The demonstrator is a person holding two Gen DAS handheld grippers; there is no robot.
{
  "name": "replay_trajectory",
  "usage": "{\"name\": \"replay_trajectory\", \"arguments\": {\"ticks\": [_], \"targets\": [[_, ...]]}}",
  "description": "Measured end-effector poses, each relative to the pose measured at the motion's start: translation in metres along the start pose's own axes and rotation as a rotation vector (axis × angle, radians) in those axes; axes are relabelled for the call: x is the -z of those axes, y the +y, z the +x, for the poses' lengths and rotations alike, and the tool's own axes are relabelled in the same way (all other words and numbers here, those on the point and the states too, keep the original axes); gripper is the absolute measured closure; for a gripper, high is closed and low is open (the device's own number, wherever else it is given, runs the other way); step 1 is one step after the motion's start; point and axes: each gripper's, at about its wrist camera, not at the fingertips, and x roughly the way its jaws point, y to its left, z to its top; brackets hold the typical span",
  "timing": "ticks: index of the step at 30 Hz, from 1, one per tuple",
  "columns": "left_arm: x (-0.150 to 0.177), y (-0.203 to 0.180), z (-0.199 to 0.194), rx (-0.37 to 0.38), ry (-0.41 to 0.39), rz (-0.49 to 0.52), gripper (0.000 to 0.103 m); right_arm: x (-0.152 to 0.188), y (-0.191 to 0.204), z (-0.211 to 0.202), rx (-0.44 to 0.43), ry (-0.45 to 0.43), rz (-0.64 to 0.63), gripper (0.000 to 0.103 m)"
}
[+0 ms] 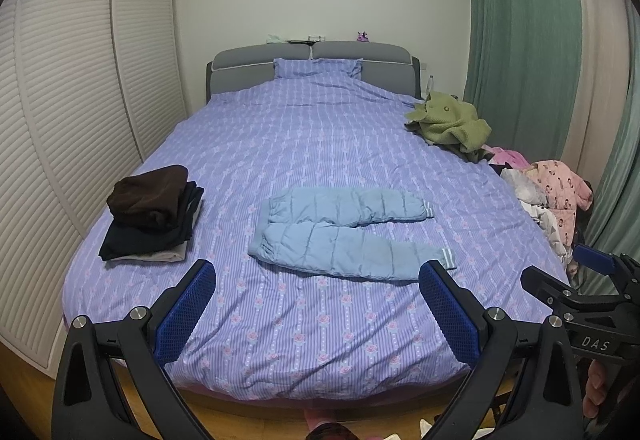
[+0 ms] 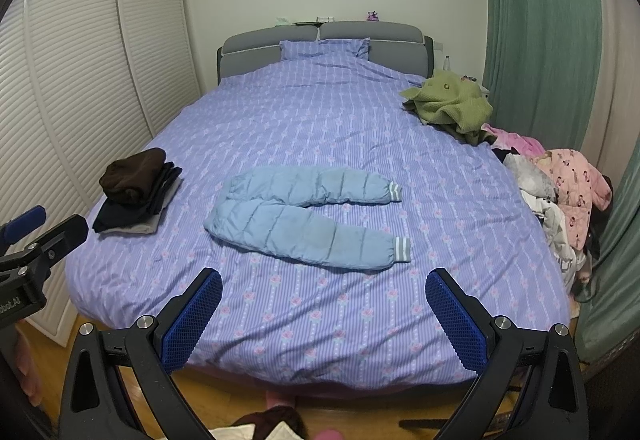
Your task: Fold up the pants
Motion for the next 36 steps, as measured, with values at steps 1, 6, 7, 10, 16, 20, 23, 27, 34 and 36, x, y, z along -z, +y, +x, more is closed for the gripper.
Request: {"name": "replay_trajectory", "arguments": {"ticks": [1,6,7,10,16,20,23,27,34,36], "targets": [[-0.001,0.000,0.001,-0.001,0.000,0.002,0.000,0.001,0.000,0.002,0.000,0.002,0.000,0.000],[-0.004,0.003,0.012,-0.014,0.014,0.006,0.000,0.001,0.002,0.014,-0.003,0.024,0.006,0.000],[-0.003,0.004,0.015,-0.016,0.020,0.005,0.000,0.002,0.003,0.017,-0.004,0.029,0.008,0.000],[-0.002,0.009,0.026,-0.031,0.046,0.011,0.000,0.003,0.004,0.029,-0.004,0.055,0.015,0.000],[0.006,0.026,0.071,-0.067,0.136,0.014,0.000,0.007,0.012,0.068,-0.015,0.119,0.031,0.000],[0.006,0.041,0.106,-0.070,0.186,0.020,0.000,0.008,0.015,0.103,-0.024,0.171,0.066,0.000],[0.003,0.054,0.134,-0.055,0.219,0.009,0.000,0.007,0.019,0.132,-0.022,0.205,0.104,0.000],[-0.004,0.070,0.182,-0.043,0.258,0.029,0.000,0.001,0.023,0.175,-0.006,0.254,0.157,0.000],[-0.012,0.092,0.262,0.016,0.362,0.005,0.000,-0.007,0.025,0.236,0.047,0.310,0.203,0.000],[-0.011,0.093,0.282,0.035,0.405,-0.002,0.001,-0.005,0.020,0.252,0.071,0.329,0.212,0.000]]}}
